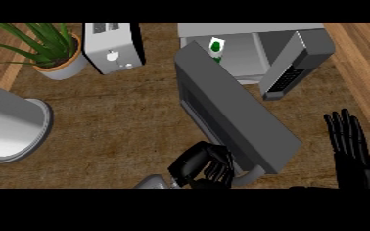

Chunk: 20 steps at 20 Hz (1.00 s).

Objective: Pick up the milk, place it into the microwave and close the microwave

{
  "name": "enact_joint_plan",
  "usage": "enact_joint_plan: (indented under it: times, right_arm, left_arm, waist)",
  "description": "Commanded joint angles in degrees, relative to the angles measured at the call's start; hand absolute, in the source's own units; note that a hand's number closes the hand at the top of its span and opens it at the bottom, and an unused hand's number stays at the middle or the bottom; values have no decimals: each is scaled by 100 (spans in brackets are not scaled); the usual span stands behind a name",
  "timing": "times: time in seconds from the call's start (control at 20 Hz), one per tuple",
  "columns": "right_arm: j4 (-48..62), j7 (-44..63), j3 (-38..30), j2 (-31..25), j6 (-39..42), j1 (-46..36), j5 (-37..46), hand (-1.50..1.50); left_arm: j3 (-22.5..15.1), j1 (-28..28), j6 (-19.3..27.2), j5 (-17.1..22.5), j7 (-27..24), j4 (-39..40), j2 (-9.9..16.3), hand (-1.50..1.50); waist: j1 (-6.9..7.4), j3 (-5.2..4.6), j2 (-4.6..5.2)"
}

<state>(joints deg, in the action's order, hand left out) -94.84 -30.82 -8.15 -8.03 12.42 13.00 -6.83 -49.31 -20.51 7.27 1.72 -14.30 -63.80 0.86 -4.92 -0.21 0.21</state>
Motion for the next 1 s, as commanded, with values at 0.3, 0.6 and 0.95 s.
enact_joint_plan:
  times: [0.3,0.6,0.95]
  right_arm:
    - [-868,530,84,-348,731,195,-690,-150]
    - [-1379,959,294,-673,1125,54,-941,-150]
    - [-1727,1164,302,-834,1300,-52,-1255,-150]
  left_arm:
    - [-731,-800,1647,1514,-310,121,-80,150]
    - [-579,-1638,1997,2077,-291,181,-82,150]
    - [-301,-2233,2358,2746,-237,706,-84,150]
  waist:
    - [-343,-11,87]
    - [-631,-19,136]
    - [-934,-17,226]
